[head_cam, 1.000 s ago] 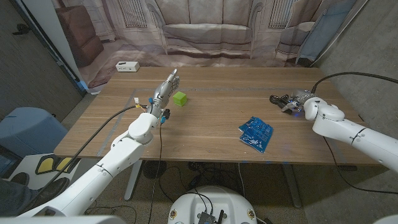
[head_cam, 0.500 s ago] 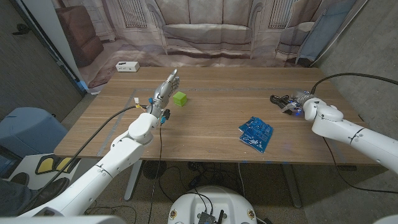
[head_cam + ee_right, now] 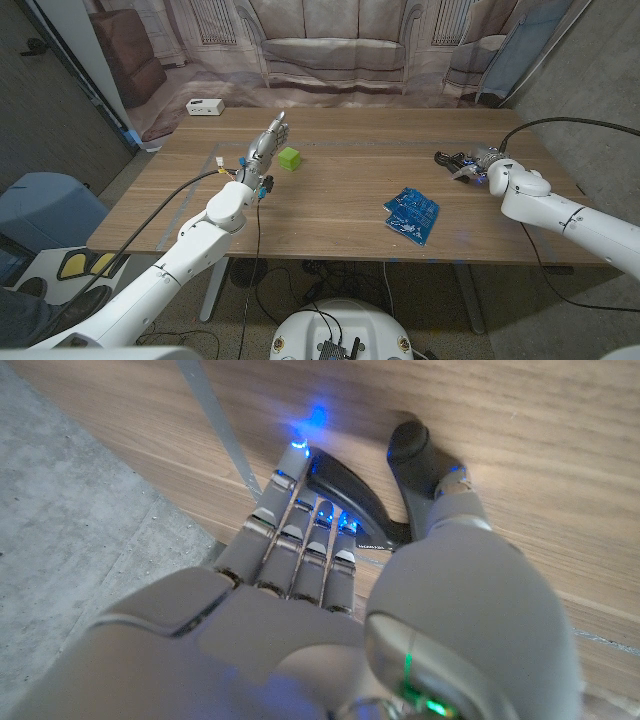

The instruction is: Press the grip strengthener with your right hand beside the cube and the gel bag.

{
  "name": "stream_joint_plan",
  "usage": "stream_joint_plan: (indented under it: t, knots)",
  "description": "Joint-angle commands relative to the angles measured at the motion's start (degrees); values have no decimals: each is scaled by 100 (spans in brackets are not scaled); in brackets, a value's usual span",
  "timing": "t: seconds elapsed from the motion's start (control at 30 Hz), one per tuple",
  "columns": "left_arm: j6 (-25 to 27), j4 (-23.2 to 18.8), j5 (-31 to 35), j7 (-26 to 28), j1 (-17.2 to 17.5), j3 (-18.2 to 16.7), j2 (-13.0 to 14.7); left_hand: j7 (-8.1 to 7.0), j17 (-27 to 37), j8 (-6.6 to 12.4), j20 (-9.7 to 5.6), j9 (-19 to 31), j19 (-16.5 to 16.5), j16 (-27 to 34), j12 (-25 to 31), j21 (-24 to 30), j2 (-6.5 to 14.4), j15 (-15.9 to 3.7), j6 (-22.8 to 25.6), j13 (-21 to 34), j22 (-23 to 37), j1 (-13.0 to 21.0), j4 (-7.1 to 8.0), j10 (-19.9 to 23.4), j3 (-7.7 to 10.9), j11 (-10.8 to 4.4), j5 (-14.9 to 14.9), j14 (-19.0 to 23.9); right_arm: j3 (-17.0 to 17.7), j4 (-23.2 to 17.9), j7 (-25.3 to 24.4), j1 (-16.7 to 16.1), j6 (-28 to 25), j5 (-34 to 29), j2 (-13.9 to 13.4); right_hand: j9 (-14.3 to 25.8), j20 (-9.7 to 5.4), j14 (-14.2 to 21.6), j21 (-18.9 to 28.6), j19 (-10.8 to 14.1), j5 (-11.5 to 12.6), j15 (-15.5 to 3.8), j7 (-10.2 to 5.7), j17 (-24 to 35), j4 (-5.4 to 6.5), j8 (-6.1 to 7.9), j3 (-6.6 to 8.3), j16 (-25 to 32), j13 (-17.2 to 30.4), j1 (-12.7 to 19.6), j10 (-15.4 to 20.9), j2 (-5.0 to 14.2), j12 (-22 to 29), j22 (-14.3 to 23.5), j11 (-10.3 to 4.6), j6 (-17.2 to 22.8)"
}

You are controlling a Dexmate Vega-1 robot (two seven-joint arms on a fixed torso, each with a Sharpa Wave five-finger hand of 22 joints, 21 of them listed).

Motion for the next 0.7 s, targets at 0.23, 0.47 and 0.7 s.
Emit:
stream_joint_plan:
  t: [0.23,0.47,0.7]
  knots:
    - [-39,77,-44,-103,-58,6,15,-24,13,-14,50,34,-34,-13,-15,-23,41,0,45,7,32,13,-37,50,10,13,-5,24,136,-361,3,-178,-226,-59,-157,-1,225,-825,-426,-650,108,370,129,-55,136,-32,-264,-138,38,-682,-873,-166,-18,16,305,-991]
    - [-58,115,-88,-159,-71,-13,34,-21,13,-13,51,34,-33,-13,-14,-22,45,6,49,7,32,14,-40,53,10,15,-5,25,438,-665,-194,-401,-376,204,-220,3,272,-959,-503,-752,129,386,153,-61,229,3,-336,-133,41,-903,-942,-167,15,19,352,-1077]
    - [-115,194,-138,-243,-89,-31,53,-20,13,-14,44,34,-33,-13,-14,-22,49,4,49,8,32,15,-43,55,10,16,-5,26,855,-1041,-710,-767,-426,542,-256,6,231,-1038,-571,-838,127,334,96,-59,325,80,-361,-111,42,-1090,-930,-80,54,21,347,-967]
